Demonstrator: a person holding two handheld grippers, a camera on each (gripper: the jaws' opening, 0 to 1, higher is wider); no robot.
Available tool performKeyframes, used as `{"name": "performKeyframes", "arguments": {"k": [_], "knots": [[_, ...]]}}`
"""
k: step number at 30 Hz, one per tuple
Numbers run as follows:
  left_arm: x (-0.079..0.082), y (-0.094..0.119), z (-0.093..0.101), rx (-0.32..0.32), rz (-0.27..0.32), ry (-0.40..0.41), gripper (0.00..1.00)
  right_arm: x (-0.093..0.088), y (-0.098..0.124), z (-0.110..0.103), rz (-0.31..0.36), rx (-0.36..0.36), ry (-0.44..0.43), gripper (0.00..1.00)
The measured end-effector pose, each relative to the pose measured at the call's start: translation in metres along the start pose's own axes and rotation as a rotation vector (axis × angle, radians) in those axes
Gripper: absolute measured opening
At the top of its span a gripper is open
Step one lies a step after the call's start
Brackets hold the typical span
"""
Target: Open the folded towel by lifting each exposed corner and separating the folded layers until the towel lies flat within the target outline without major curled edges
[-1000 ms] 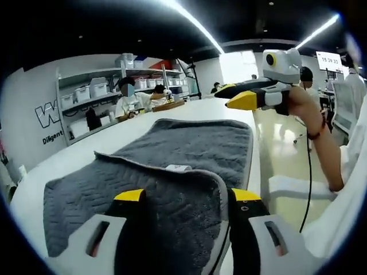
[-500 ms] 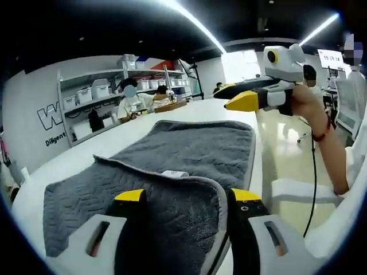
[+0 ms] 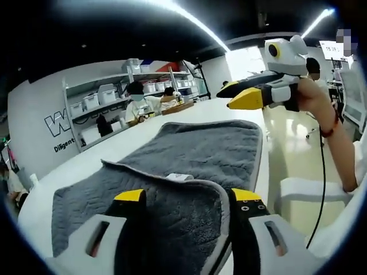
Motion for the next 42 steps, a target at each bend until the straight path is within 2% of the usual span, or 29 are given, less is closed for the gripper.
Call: {"name": "performKeyframes", "arguments": {"k": [8, 11, 13, 17, 19, 21, 24, 32, 42], "knots": [[0.001, 0.003, -0.006, 0.015, 0.024, -0.015, 0.5, 0.0, -0.001, -0.001, -0.004, 0.002, 0.001, 0.32], [0.003, 0.004, -0.004, 0.003, 0.033, -0.015, 0.42, 0.0, -0.002, -0.001, -0.001, 0.003, 0.001, 0.32], [0.005, 0.005, -0.001, -0.033, 0.052, -0.02, 0.36, 0.0, -0.002, -0.001, -0.004, 0.004, 0.002, 0.32], [0.005, 0.005, 0.001, -0.044, 0.071, -0.028, 0.31, 0.0, -0.002, -0.002, -0.003, 0.007, 0.003, 0.32], [0.008, 0.006, 0.001, -0.052, 0.094, -0.032, 0.21, 0.001, -0.002, -0.002, -0.002, 0.007, 0.005, 0.32], [0.008, 0.008, 0.002, -0.071, 0.086, -0.008, 0.12, 0.001, -0.002, -0.002, 0.001, 0.007, 0.003, 0.32], [0.006, 0.008, 0.003, -0.08, 0.075, -0.016, 0.15, 0.001, -0.002, -0.002, 0.0, 0.006, 0.003, 0.32], [0.005, 0.011, 0.007, -0.111, 0.09, -0.003, 0.04, 0.001, -0.003, -0.003, 0.001, 0.012, 0.006, 0.32], [0.01, 0.013, 0.0, -0.084, 0.111, 0.022, 0.01, 0.001, -0.005, -0.005, -0.002, 0.017, 0.008, 0.32]]}}
Point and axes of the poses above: the point that each gripper's makers call its tool centre point, and the gripper's own axes: y roughly backward along the fingers, z roughly to its right, x roughly out of its top, the point moved 4 cm from there along y, roughly backward along the fingers, and after that the axes turned 15 degrees about x, right-handed, at the moved point
